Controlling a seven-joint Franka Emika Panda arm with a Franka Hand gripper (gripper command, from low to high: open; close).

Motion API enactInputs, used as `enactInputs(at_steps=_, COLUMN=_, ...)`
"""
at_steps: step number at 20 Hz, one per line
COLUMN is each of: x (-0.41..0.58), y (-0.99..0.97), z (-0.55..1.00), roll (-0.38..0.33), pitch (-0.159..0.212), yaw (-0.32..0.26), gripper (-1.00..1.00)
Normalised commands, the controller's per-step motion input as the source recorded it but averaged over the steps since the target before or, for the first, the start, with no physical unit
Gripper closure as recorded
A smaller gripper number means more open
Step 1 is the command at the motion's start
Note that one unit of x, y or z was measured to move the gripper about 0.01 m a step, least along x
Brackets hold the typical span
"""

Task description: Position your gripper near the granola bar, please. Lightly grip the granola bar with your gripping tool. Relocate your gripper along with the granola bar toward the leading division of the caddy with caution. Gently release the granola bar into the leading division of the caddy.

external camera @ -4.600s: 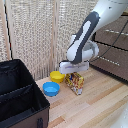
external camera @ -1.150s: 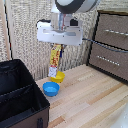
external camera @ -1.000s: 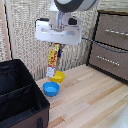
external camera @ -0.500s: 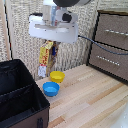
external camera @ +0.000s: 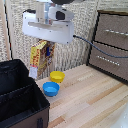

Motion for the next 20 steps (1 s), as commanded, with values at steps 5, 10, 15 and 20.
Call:
enactInputs(at_steps=5, x=-0.109, y=0.67, z=0.09, roll=-0.012, pitch=0.104, yaw=-0.079, gripper=1.0)
enactInputs(at_steps=10, x=-0.052, y=0.65, z=0.16, roll=-0.001, pitch=0.07, yaw=-0.105, gripper=1.0)
enactInputs(at_steps=15, x=0.0, y=0.67, z=0.22, roll=0.0, pitch=0.043, yaw=-0.117, gripper=1.0)
enactInputs(at_steps=20, x=0.0, y=0.65, z=0.21, roll=0.0, pitch=0.039, yaw=-0.126, gripper=1.0)
